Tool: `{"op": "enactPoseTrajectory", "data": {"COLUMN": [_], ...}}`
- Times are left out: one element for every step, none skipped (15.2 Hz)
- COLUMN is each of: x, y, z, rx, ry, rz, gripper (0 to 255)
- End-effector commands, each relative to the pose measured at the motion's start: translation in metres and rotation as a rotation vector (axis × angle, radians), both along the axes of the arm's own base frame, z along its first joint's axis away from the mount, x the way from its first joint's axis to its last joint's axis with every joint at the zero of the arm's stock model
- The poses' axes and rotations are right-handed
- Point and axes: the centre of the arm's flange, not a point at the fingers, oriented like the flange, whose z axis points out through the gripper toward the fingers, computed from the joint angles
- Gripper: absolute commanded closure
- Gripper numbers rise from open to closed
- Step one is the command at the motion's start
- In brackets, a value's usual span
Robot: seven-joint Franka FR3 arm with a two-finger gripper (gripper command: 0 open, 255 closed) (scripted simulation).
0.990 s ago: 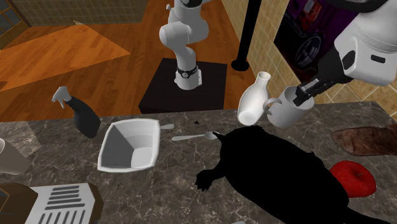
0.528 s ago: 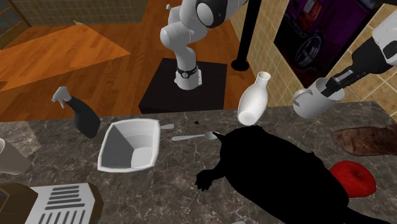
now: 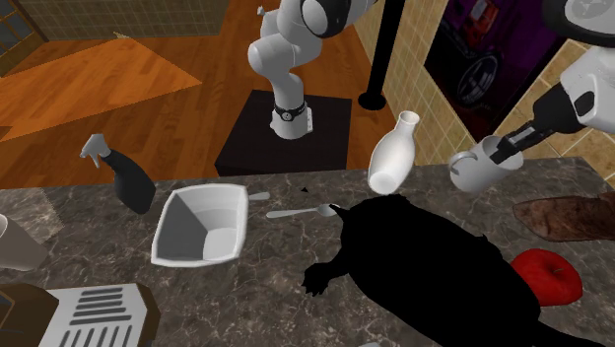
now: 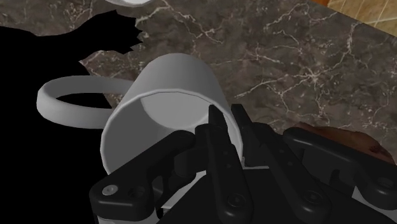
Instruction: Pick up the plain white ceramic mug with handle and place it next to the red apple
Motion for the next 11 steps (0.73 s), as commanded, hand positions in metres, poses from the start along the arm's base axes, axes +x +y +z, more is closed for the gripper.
{"op": "enactPoseTrajectory", "data": {"x": [0.0,0.0,0.0,0.0,0.0,0.0,0.0,0.0,0.0,0.0,0.0], "y": [0.0,0.0,0.0,0.0,0.0,0.0,0.0,0.0,0.0,0.0,0.0], "z": [-0.009,-0.015,-0.02,-0.025,-0.03,-0.036,-0.041,-0.046,-0.051,-0.057,-0.062], "rx": [0.001,0.001,0.001,0.001,0.001,0.001,0.001,0.001,0.001,0.001,0.001], "ry": [0.0,0.0,0.0,0.0,0.0,0.0,0.0,0.0,0.0,0.0,0.0], "rz": [0.0,0.0,0.0,0.0,0.0,0.0,0.0,0.0,0.0,0.0,0.0], "gripper": [255,255,255,255,255,255,255,255,255,255,255]}}
